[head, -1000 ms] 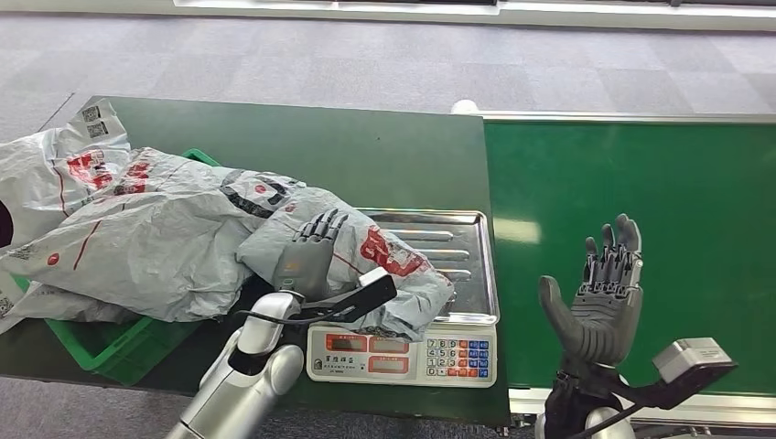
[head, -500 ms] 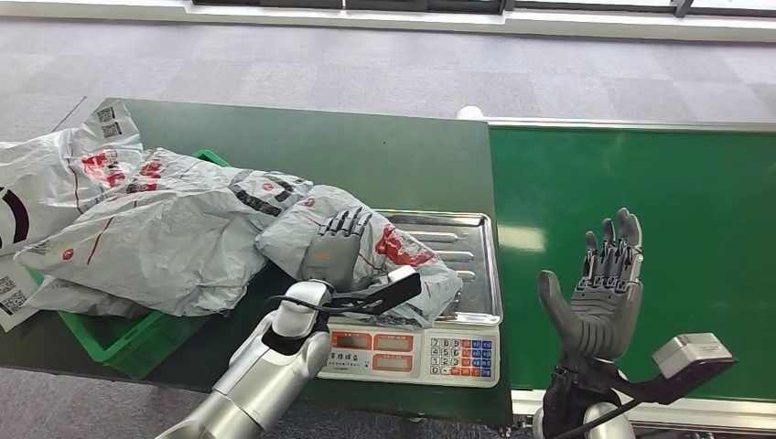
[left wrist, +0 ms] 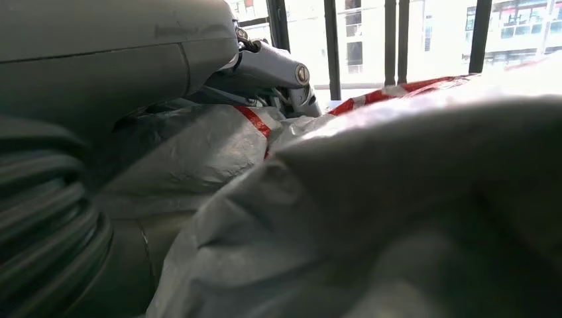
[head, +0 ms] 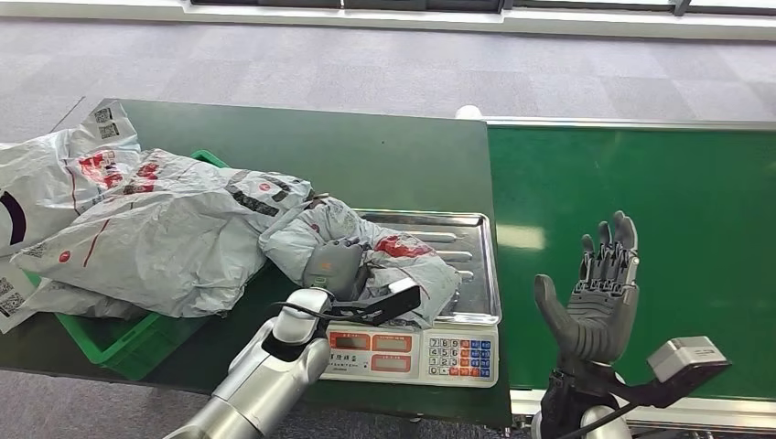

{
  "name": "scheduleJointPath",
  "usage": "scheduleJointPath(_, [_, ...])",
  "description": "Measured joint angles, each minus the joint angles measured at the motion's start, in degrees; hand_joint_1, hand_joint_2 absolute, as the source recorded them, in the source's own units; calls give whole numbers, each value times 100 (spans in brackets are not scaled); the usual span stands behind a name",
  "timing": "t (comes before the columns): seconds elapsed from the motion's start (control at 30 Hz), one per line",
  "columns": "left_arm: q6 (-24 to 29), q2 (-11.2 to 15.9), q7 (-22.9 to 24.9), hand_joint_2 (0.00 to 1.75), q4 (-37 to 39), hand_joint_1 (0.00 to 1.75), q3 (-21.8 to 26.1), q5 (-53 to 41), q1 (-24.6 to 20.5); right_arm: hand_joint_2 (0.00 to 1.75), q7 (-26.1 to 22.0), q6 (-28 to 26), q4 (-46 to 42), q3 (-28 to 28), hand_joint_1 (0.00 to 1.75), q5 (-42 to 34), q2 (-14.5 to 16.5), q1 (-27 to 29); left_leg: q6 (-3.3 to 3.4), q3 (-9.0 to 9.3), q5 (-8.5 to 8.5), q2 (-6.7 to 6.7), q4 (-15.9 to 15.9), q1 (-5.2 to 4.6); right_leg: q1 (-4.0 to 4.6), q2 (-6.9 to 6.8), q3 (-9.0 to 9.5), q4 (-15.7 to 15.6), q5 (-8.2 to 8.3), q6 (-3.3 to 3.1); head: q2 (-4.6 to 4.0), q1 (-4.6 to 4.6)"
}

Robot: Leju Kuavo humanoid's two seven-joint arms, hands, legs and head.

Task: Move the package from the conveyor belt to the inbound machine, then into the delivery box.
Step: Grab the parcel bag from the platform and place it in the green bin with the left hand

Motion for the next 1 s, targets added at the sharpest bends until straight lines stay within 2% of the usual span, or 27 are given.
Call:
scheduleJointPath(0.2, [3, 25, -38, 175, -49, 175, 72, 0, 5, 175, 5, 34, 0, 0, 0, 77, 72, 7, -7, -3, -5, 3, -1, 1, 1, 7, -9, 1, -5, -6, 0, -1])
scheduleJointPath(0.33, [473, 86, -209, 175, -392, 175, 167, 48, 174, 175, 1, -1, -9, -4, 0, 161, 127, 45, -8, -21, -5, 11, -1, 2, 2, 16, -33, 3, -5, -6, 0, 0])
scheduleJointPath(0.4, [713, 201, -244, 175, -1007, 175, 229, 109, 346, 175, -15, -88, -41, -26, 0, 213, 148, 125, -11, -42, -2, 14, -1, 3, 3, 19, -56, 7, -3, -8, 0, 1])
scheduleJointPath(0.5, [1149, 465, -252, 175, -2402, 175, 493, 66, 446, 175, -56, -276, -139, -85, 0, 250, 164, 275, -17, -74, 3, 16, 0, 4, 4, 20, -90, 15, 2, -14, 0, 0])
scheduleJointPath(0.6, [1797, 726, -439, 175, -3634, 175, 1001, 126, 312, 175, -103, -528, -209, -108, 0, 202, 162, 364, -18, -79, 3, 25, -1, 6, 6, 29, -101, 17, 2, -17, 0, -1])
scheduleJointPath(0.73, [2084, 961, -645, 175, -4501, 175, 1668, 301, 106, 175, -128, -722, -227, -109, 0, 113, 136, 388, -18, -78, 2, 26, -2, 7, 7, 30, -101, 17, 0, -20, 0, -1])
scheduleJointPath(0.8, [2110, 1054, -592, 175, -4674, 175, 1907, 319, 61, 175, -129, -763, -227, -109, 0, 67, 116, 386, -18, -78, 2, 26, -3, 8, 7, 30, -100, 17, -1, -21, 0, -1])
scheduleJointPath(0.87, [1905, 1165, -356, 175, -4664, 175, 2153, 289, -5, 175, -120, -770, -227, -109, 0, 23, 90, 379, -19, -77, 3, 27, -3, 7, 7, 31, -99, 17, 0, -21, 0, -1])
scheduleJointPath(1.0, [1462, 1386, -102, 175, -4157, 175, 2655, 354, -131, 175, -81, -726, -227, -109, 0, 6, 47, 369, -26, -75, 9, 30, -2, 8, 7, 34, -103, 17, 8, -25, 0, -1])
